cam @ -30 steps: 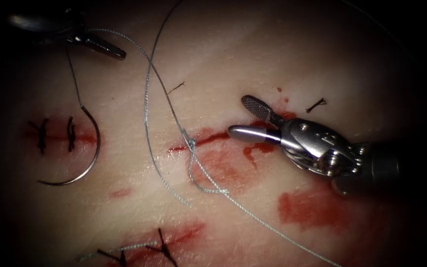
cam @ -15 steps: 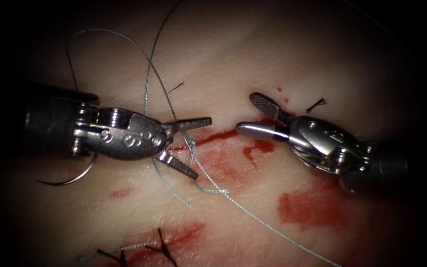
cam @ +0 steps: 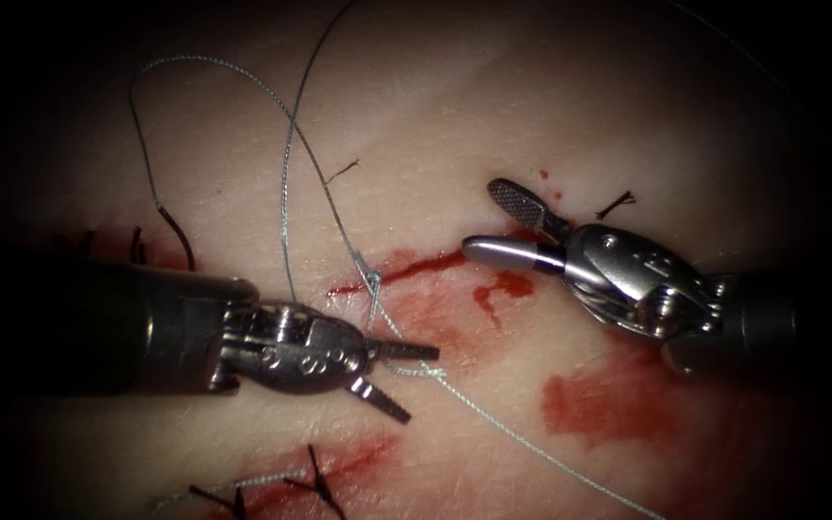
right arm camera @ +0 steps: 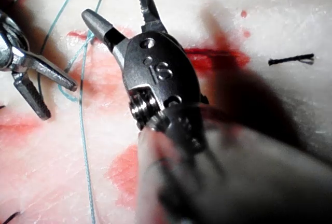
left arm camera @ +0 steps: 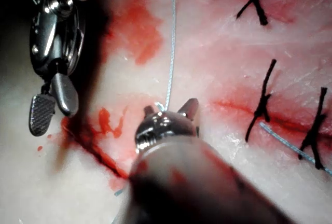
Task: Wound Closure
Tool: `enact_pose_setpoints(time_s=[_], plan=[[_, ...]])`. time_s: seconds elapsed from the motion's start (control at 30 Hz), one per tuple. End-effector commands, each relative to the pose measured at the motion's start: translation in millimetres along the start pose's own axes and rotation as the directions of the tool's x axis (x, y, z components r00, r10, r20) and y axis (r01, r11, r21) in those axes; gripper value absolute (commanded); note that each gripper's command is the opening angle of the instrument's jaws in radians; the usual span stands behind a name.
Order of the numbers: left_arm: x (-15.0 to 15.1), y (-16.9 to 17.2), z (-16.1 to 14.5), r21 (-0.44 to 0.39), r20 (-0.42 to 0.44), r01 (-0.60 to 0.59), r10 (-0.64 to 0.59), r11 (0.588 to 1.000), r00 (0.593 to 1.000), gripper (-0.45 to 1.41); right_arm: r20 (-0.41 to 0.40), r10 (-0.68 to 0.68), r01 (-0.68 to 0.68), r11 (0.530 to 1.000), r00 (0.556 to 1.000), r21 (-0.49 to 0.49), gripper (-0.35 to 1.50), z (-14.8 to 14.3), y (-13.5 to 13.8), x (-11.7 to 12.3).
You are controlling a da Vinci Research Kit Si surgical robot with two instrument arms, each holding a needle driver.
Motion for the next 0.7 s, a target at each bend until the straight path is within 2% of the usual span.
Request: enact_pose_setpoints(time_s=[0.03,0.13,0.23,0.3,0.37,0.47,0.57,0.63,0.67,0.7], plan=[[-0.6,0.0,1.1,0.013,0.014,0.009,-0.009,1.000,1.000,0.46,-0.001,0.000,0.000,1.000,1.000,0.001,1.40,0.9,-0.3,-0.4],[-1.1,0.1,1.3,0.016,0.023,0.032,-0.033,0.999,0.999,0.44,-0.001,0.000,0.000,1.000,1.000,0.001,1.40,0.9,-0.4,-0.4],[-1.6,-0.2,1.4,0.020,0.024,0.058,-0.058,0.998,0.998,0.19,-0.001,-0.001,0.001,1.000,1.000,0.001,1.40,1.0,-0.4,-0.4],[-1.6,-0.3,1.3,0.030,0.028,0.058,-0.059,0.998,0.998,0.14,-0.001,-0.001,0.001,1.000,1.000,0.001,1.40,1.0,-0.5,-0.5],[-1.5,-0.3,1.1,0.057,0.036,0.100,-0.102,0.993,0.994,-0.45,-0.001,-0.001,0.001,1.000,1.000,0.002,1.40,1.0,-0.5,-0.5],[-1.2,-0.7,0.8,0.061,0.034,0.180,-0.182,0.982,0.983,-0.45,-0.001,-0.001,0.001,1.000,1.000,0.002,1.40,1.0,-0.5,-0.5],[-1.1,-1.1,0.4,0.060,0.015,0.206,-0.207,0.977,0.978,-0.45,-0.001,-0.002,0.002,1.000,1.000,0.002,1.40,1.0,-0.5,-0.6],[-1.0,-1.9,-0.7,0.065,-0.061,0.230,-0.226,0.971,0.972,-0.15,-0.001,-0.004,0.004,1.000,1.000,0.003,1.40,1.0,-0.5,-0.8],[-1.1,-2.3,-1.3,0.074,-0.109,0.239,-0.231,0.968,0.967,-0.33,-0.001,-0.005,0.005,1.000,1.000,0.003,1.40,1.0,-0.5,-0.9],[-1.2,-2.3,-1.6,0.077,-0.122,0.262,-0.252,0.962,0.960,-0.33,-0.001,-0.005,0.005,1.000,1.000,0.003,1.40,1.0,-0.5,-0.9]])
